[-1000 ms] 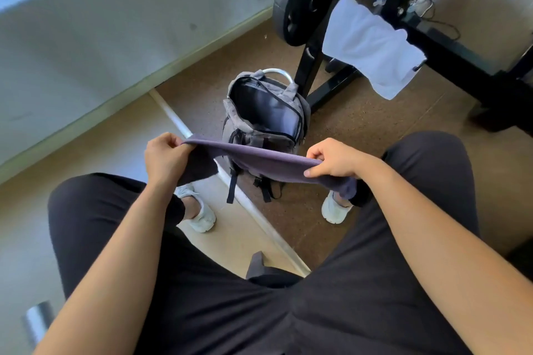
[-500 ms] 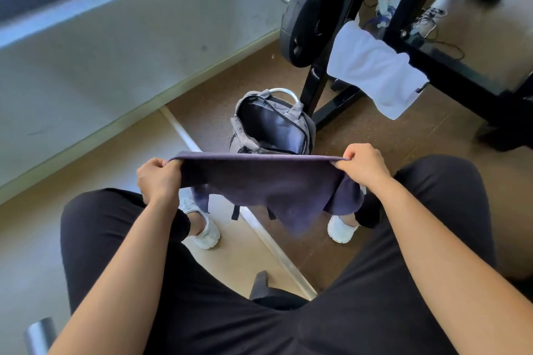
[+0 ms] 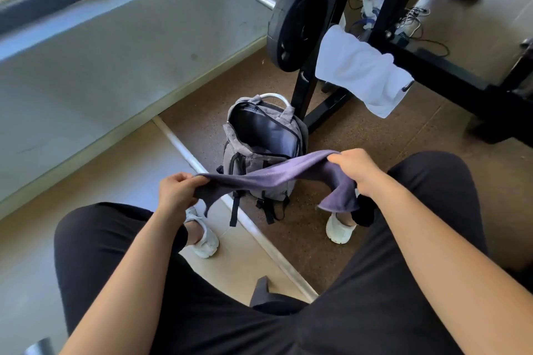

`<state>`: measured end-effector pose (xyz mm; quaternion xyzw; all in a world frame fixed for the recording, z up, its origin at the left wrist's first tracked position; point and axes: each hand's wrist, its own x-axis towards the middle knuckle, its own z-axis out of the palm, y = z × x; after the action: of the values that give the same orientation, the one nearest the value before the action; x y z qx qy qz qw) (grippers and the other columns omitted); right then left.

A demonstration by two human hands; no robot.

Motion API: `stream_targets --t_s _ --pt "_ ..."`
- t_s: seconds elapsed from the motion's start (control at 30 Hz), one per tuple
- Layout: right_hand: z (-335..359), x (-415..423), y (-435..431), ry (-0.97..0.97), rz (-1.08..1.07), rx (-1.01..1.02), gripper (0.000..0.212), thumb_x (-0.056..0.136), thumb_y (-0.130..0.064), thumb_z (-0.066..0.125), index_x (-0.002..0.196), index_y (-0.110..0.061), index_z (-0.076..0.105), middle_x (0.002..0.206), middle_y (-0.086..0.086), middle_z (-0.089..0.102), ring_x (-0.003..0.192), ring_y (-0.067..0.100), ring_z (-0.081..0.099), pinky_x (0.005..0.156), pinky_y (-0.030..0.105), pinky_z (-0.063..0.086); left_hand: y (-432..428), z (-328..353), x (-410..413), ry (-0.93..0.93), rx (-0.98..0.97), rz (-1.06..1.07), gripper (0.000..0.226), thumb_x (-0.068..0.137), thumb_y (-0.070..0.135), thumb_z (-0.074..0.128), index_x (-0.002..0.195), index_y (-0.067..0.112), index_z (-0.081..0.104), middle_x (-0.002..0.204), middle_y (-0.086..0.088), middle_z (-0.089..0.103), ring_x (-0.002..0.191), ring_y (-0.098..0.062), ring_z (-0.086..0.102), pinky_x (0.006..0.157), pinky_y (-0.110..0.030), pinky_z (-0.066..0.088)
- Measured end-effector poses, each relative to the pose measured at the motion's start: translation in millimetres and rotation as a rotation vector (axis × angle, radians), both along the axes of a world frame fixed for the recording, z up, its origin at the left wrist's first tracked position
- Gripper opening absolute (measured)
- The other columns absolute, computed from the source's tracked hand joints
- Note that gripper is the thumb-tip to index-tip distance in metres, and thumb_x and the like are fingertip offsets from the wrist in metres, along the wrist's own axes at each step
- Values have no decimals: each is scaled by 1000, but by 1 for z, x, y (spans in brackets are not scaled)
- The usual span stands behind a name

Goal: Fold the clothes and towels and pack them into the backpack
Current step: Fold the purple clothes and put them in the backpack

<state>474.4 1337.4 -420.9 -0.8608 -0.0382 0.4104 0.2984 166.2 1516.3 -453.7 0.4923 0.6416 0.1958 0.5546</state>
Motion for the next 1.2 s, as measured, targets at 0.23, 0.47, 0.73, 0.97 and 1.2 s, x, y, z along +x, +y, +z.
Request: stream_targets --t_s 0.23,0.47,0.73,0.97,1.2 --pt "-15 -12 -8 368 -132 223 53 87 -51 67 121 -10 65 115 16 72 108 33 68 103 49 51 -35 15 25 -214 -172 -257 26 91 24 75 72 17 58 54 3 39 49 -12 35 49 -24 30" --pt "3 -46 1 708 -109 431 31 98 -25 65 113 1 63 113 22 69 104 30 68 88 37 59 -76 25 50 -457 81 -481 24 93 19 71 78 17 53 73 -2 49 72 -14 47 66 -26 41" --pt "12 -70 12 902 -289 588 28 101 2 48 127 4 55 116 25 63 116 32 64 82 39 62 -101 21 66 -493 181 -534 5 95 13 69 97 9 66 86 1 66 83 -10 61 76 -22 50" --pt "13 -74 21 884 -414 595 30 100 1 50 130 -2 53 117 20 48 116 26 50 91 42 55 -93 12 68 -430 232 -318 10 95 18 64 101 11 66 95 -15 70 87 -18 65 79 -38 55" --pt "26 -83 23 906 -509 731 13 103 -1 49 102 4 60 93 22 66 87 29 67 67 39 63 -99 17 62 -496 196 -524 48 87 -12 57 127 13 61 119 -13 68 109 -32 66 94 -50 56"
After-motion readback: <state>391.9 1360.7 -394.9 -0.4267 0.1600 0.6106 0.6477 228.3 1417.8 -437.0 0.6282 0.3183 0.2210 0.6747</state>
